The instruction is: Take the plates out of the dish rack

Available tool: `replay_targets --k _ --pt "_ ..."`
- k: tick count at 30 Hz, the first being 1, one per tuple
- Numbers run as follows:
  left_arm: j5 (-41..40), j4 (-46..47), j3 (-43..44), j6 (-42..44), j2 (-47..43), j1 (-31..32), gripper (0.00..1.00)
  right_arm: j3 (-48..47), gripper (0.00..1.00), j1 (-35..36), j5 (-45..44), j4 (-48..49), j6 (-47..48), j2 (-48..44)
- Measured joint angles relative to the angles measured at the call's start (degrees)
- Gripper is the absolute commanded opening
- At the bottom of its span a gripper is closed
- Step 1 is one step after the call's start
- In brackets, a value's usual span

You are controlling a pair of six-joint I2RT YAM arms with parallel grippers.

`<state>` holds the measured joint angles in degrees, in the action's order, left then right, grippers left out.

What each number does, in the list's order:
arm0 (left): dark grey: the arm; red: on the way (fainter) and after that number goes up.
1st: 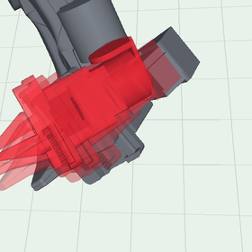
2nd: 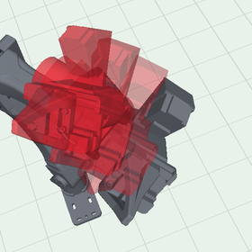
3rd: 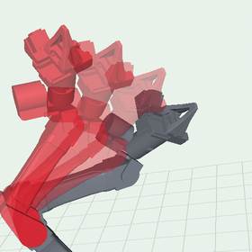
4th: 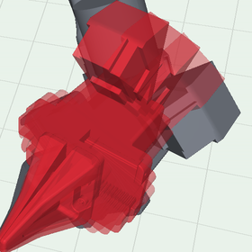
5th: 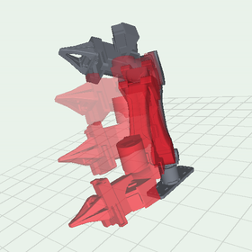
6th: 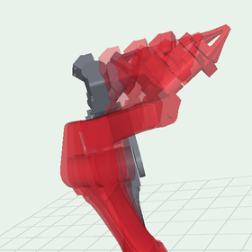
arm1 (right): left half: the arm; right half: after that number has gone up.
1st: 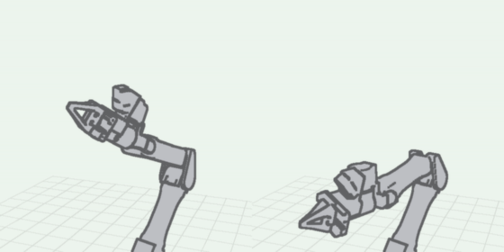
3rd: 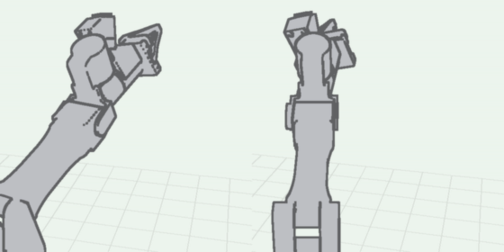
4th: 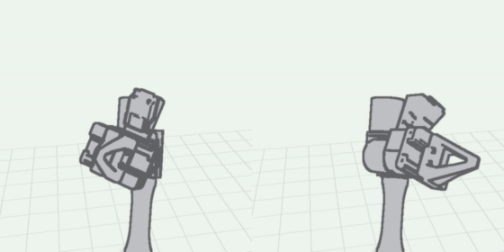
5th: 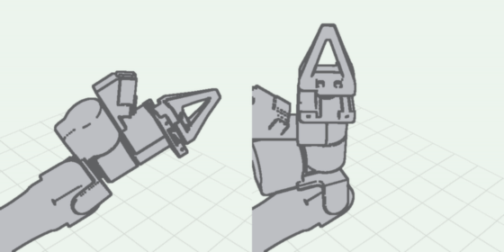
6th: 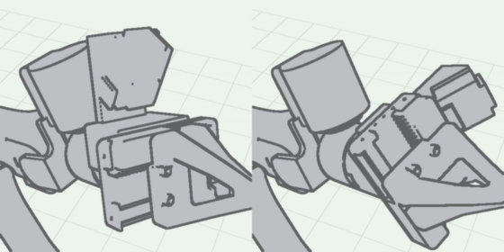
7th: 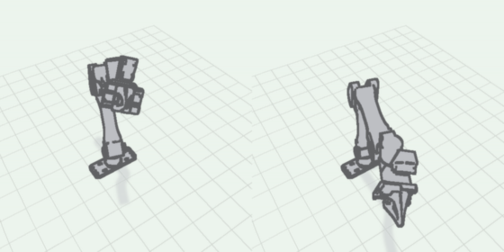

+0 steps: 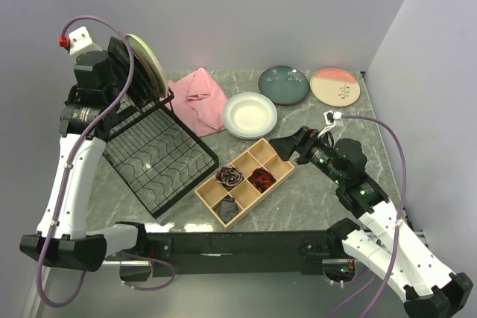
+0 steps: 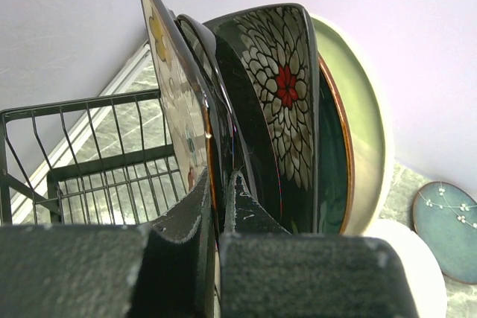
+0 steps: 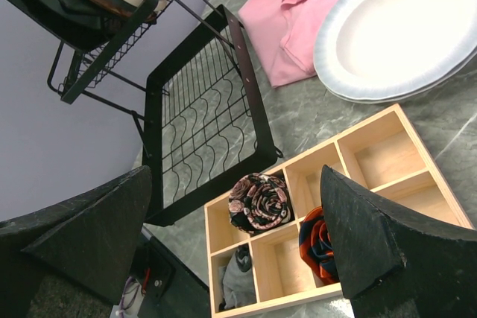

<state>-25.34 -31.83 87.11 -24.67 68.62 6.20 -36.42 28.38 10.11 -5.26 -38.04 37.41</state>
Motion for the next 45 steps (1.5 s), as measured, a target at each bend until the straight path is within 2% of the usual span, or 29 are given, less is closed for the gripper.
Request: replay_targets --k 27,45 --pt "2.3 1.0 -4.9 2.5 -8.0 -0.1 0.01 0.0 1.00 0.0 0.0 0.0 0.0 1.2" --pt "3.2 -0.4 -2.1 3.6 -7.8 -0.1 0.01 0.0 1.00 0.0 -0.7 0.0 0.2 1.7"
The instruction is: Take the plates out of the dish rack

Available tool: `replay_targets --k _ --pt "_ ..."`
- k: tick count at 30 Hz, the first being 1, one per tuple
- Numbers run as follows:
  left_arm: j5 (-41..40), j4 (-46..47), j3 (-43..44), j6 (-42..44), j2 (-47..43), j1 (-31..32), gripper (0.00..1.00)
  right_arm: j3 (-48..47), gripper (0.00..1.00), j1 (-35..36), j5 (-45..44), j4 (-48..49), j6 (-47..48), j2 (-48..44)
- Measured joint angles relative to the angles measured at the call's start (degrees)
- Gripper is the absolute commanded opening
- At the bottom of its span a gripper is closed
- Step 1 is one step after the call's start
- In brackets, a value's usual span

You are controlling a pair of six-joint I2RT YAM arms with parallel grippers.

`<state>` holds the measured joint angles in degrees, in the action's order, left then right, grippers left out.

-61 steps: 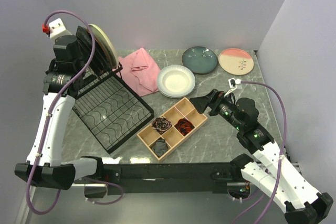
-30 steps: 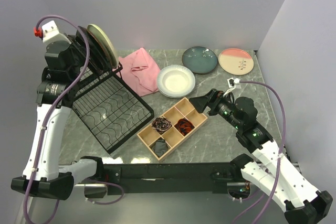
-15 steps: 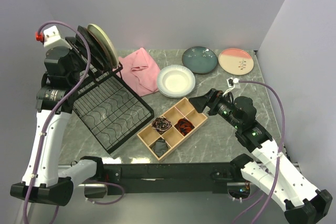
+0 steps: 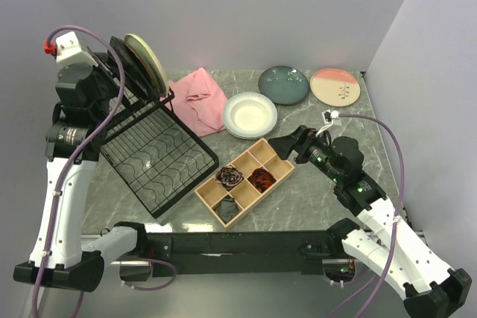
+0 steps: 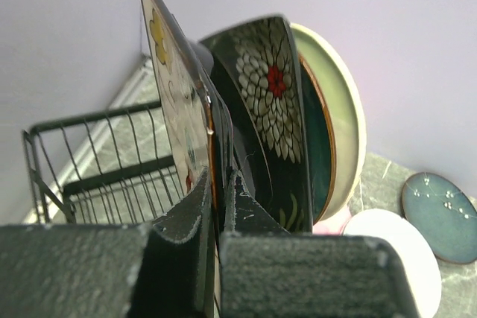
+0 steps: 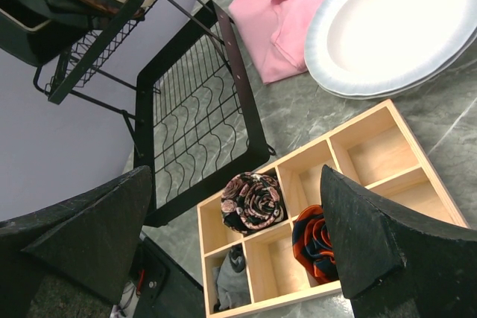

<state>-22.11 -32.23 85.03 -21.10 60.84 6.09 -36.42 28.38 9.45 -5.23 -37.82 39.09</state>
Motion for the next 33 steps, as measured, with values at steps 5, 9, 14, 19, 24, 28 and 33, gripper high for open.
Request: replay_targets --k 5,9,14,19,24,28,33 --pt "-0.6 -0.2 1.7 2.1 -0.3 0.0 0.01 0.0 1.00 0.0 0.0 0.0 0.0 -0.1" --pt "-0.6 -0.9 1.9 2.6 -0.4 0.0 0.01 0.0 1.00 0.0 -0.3 0.0 0.2 -0.5" --pt "-0.2 -4.6 4.1 3.1 -0.4 0.0 0.01 -0.1 1.00 0.0 -0.4 -0.1 0.2 -0.6" --pt "-0.2 -6.6 7.5 4.3 -0.6 0.0 0.01 -0.1 1.00 0.1 -0.5 -0.1 0.2 -0.6" --pt "-0.3 -8.3 11.8 5.4 -0.7 0.0 0.01 -0.4 1.00 0.1 -0.8 -0.1 0.2 -0.6" --pt "-0.5 -10.6 15.6 6.8 -0.5 0.0 0.01 -1.0 1.00 0.1 -0.8 -0.3 0.2 0.1" --pt "-1.3 -14.4 26.3 10.2 3.6 0.3 0.01 -1.8 1.00 0.1 -1.0 -0.7 0.4 0.5"
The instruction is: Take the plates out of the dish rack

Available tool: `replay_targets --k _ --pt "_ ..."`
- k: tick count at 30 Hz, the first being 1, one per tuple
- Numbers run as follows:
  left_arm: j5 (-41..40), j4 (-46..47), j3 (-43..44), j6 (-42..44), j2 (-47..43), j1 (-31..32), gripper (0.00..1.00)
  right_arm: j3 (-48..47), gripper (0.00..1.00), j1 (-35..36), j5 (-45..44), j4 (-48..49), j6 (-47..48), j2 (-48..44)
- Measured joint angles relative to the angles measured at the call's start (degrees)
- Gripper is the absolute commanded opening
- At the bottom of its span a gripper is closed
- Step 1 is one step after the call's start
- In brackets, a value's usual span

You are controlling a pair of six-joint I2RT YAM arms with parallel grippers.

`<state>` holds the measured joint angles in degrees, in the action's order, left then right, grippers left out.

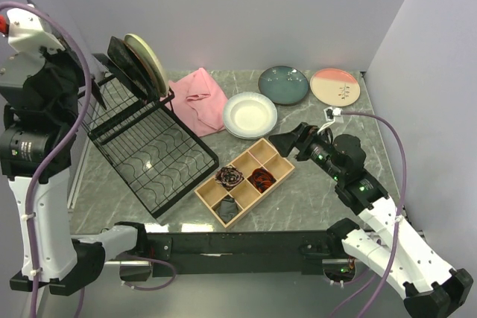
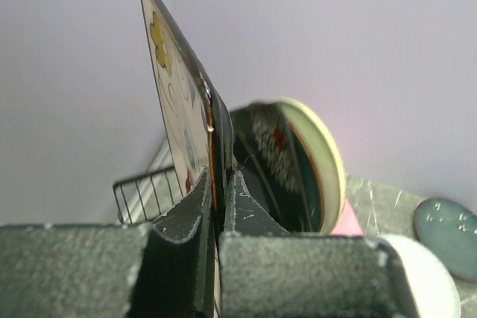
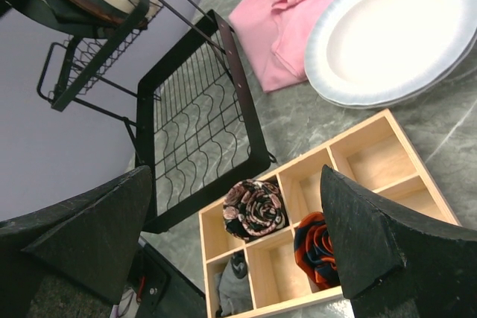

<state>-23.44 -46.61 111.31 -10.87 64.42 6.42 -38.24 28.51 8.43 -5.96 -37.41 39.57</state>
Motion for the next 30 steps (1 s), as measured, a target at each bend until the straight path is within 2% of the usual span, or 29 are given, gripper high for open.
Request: replay_targets --k 10,17,20,25,30 --pt "4.6 1.3 6.8 3.9 4.0 0.2 0.01 -2.2 1.00 0.0 -1.0 -1.2 0.5 -0.4" --pt "6.4 1.9 6.8 6.3 6.4 3.3 0.01 -2.3 1.00 0.0 -1.1 -1.4 0.6 0.7" --pt "5.2 2.8 6.2 8.5 6.4 6.9 0.01 -2.3 1.00 0.0 -1.1 -1.4 0.6 0.8" --pt "-4.3 6.2 5.0 15.6 6.3 18.4 0.01 -2.3 1.00 0.0 -1.2 -1.4 0.7 1.4" --pt "-12.1 11.1 2.4 20.3 5.6 25.5 0.01 -2.3 1.00 0.1 -1.1 -1.3 0.9 2.2"
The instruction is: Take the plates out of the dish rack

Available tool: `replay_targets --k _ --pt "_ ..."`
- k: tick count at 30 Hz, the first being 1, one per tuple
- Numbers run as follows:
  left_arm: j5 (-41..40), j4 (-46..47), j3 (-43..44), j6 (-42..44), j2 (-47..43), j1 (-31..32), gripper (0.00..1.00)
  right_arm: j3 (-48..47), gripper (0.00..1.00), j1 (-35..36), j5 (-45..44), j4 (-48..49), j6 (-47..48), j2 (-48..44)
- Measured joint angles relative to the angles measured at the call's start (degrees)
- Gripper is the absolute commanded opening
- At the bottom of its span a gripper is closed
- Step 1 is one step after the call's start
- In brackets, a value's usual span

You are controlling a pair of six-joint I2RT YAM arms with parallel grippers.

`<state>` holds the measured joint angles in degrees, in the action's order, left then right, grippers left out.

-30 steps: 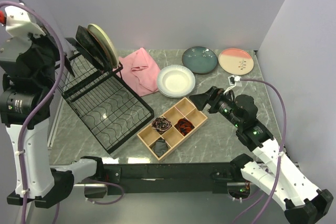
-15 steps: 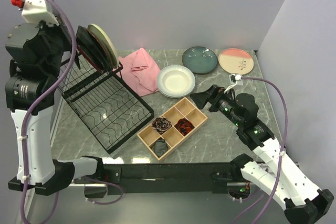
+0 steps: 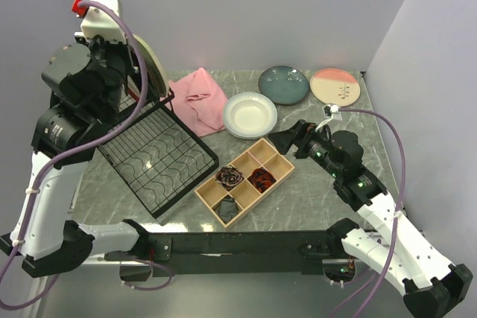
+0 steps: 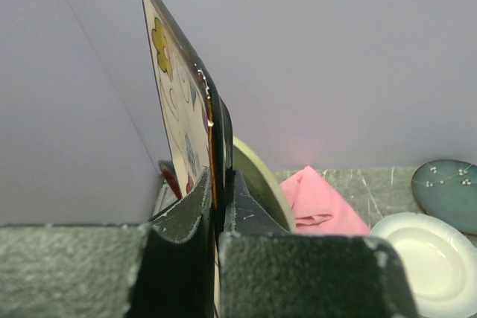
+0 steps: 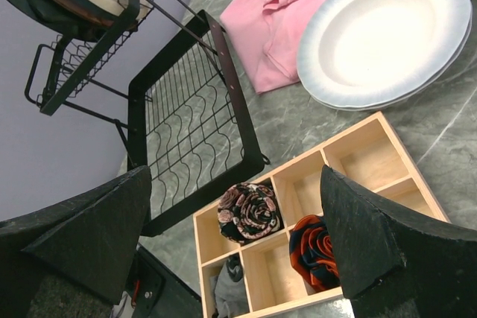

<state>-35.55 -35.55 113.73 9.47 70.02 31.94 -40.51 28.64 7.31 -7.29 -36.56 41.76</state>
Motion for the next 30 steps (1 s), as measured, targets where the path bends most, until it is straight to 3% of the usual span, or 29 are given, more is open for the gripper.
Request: replay_targets --k 11,22,30 --pt "-8.0 6.8 -5.8 6.0 -0.9 7.9 0.01 0.0 1.00 0.2 0.0 0.0 0.0 0.2" --pt "-23.1 28.0 -11.9 27.7 0.3 25.3 0.01 0.0 1.00 0.4 -0.3 0.0 0.1 0.2" --pt "-27.4 38.7 -15.0 37.6 2.3 31.2 0.01 0.0 1.00 0.4 -1.2 -0.1 0.0 0.1"
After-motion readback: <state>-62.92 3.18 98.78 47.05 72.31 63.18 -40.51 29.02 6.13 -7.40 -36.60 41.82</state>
